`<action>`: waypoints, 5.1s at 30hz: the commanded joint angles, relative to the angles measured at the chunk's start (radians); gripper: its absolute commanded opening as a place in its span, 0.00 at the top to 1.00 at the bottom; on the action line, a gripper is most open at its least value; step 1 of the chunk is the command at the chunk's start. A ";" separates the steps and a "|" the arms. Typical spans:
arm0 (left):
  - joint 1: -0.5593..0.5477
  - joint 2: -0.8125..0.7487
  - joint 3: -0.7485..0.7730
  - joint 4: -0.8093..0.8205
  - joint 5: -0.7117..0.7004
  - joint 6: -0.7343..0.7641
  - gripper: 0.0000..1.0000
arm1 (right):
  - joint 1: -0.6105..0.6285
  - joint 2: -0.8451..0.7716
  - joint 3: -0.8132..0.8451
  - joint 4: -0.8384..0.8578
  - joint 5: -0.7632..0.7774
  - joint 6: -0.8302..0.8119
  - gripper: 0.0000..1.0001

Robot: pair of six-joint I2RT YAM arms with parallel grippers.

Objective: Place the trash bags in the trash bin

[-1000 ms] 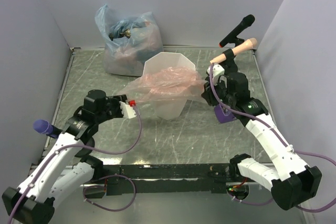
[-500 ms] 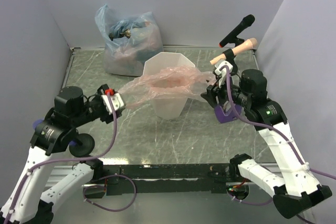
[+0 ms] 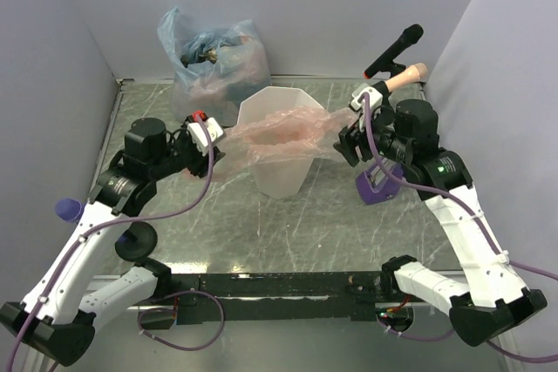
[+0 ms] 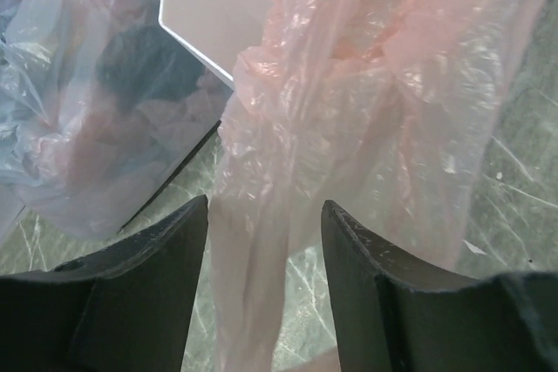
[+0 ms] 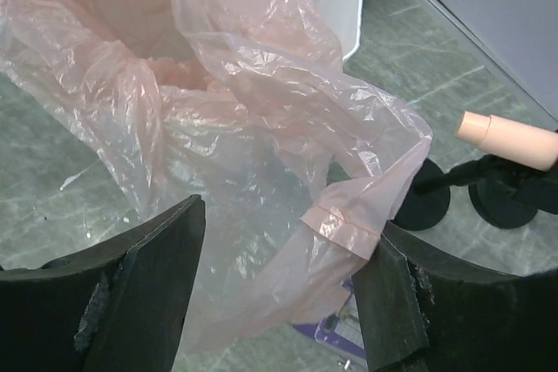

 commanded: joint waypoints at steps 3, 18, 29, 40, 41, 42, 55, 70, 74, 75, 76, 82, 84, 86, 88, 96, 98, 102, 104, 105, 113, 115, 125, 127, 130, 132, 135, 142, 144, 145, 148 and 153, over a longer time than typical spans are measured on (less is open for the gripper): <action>0.001 0.027 0.013 0.097 -0.054 -0.018 0.44 | -0.008 -0.060 0.072 -0.072 0.020 -0.051 0.28; 0.001 0.049 -0.049 0.172 -0.062 -0.030 0.58 | -0.011 0.006 0.098 -0.008 -0.070 -0.125 0.19; 0.001 0.067 -0.113 0.281 -0.160 0.004 0.77 | -0.012 0.139 0.094 0.101 -0.069 -0.160 0.55; 0.027 0.179 -0.161 0.509 -0.329 -0.056 0.99 | -0.112 0.294 0.175 0.187 -0.161 -0.018 0.85; 0.031 0.197 -0.153 0.541 -0.331 -0.071 0.99 | -0.118 0.311 0.190 0.195 -0.167 0.001 0.85; 0.037 0.219 -0.147 0.563 -0.331 -0.088 0.99 | -0.127 0.328 0.204 0.206 -0.172 0.018 0.85; 0.138 0.406 -0.027 0.655 -0.176 -0.300 0.99 | -0.159 0.521 0.310 0.282 -0.242 0.200 0.85; 0.166 0.449 0.037 0.598 0.053 -0.378 0.87 | -0.159 0.515 0.261 0.316 -0.345 0.303 0.45; 0.169 0.478 0.072 0.598 0.061 -0.381 0.90 | -0.163 0.538 0.288 0.318 -0.376 0.309 0.74; 0.170 0.487 0.081 0.595 0.059 -0.384 0.93 | -0.166 0.544 0.294 0.318 -0.382 0.309 0.86; 0.173 0.497 0.094 0.592 0.052 -0.389 0.97 | -0.166 0.552 0.299 0.315 -0.382 0.312 0.96; 0.181 0.570 0.143 0.532 0.065 -0.407 0.99 | -0.172 0.618 0.310 0.273 -0.293 0.355 1.00; 0.182 0.583 0.132 0.531 0.085 -0.416 1.00 | -0.175 0.635 0.308 0.266 -0.282 0.357 1.00; 0.182 0.593 0.123 0.526 0.107 -0.456 0.99 | -0.175 0.647 0.299 0.259 -0.281 0.384 1.00; 0.182 0.599 0.111 0.520 0.128 -0.468 0.99 | -0.175 0.653 0.284 0.253 -0.279 0.397 1.00; 0.193 0.615 0.138 0.330 0.177 -0.444 0.99 | -0.176 0.590 0.195 0.203 -0.265 0.380 1.00; 0.199 0.606 0.129 0.289 0.188 -0.436 0.99 | -0.176 0.560 0.160 0.192 -0.270 0.381 1.00; 0.212 0.584 0.108 0.206 0.226 -0.364 0.99 | -0.176 0.505 0.091 0.198 -0.273 0.384 1.00; 0.218 0.561 0.086 0.221 0.210 -0.366 0.99 | -0.176 0.491 0.084 0.201 -0.264 0.386 1.00; 0.221 0.547 0.077 0.239 0.194 -0.372 0.96 | -0.178 0.489 0.089 0.200 -0.258 0.388 1.00; 0.336 0.380 0.083 0.261 0.094 -0.346 0.58 | -0.213 0.377 0.189 0.120 -0.146 0.296 0.57; 0.377 0.325 0.077 0.258 0.067 -0.324 0.52 | -0.231 0.319 0.181 0.117 -0.123 0.270 0.52; 0.414 0.046 -0.049 0.134 0.378 0.070 0.41 | -0.236 0.123 0.020 0.167 -0.441 -0.078 0.23; 0.408 0.058 -0.047 0.118 0.424 0.105 0.38 | -0.218 0.142 0.029 0.155 -0.492 -0.160 0.20; 0.387 0.127 0.012 0.033 0.470 0.176 0.34 | -0.189 0.210 0.084 0.100 -0.517 -0.256 0.17; 0.368 0.168 0.037 0.003 0.490 0.206 0.33 | -0.164 0.248 0.118 0.085 -0.511 -0.307 0.17; 0.327 0.217 0.063 -0.029 0.486 0.245 0.34 | -0.117 0.290 0.146 0.066 -0.482 -0.369 0.17; 0.282 0.274 0.059 -0.074 0.446 0.318 0.49 | -0.063 0.316 0.135 0.048 -0.416 -0.441 0.36; 0.282 0.265 0.043 -0.054 0.443 0.315 0.66 | -0.057 0.304 0.117 0.068 -0.402 -0.426 0.51; 0.282 0.260 0.040 -0.043 0.444 0.305 0.73 | -0.055 0.294 0.112 0.071 -0.403 -0.421 0.60; 0.282 0.238 0.031 -0.034 0.452 0.285 0.96 | -0.049 0.253 0.098 0.065 -0.393 -0.427 0.89; 0.282 0.150 -0.012 -0.032 0.449 0.297 0.99 | -0.035 0.153 0.029 0.029 -0.354 -0.507 1.00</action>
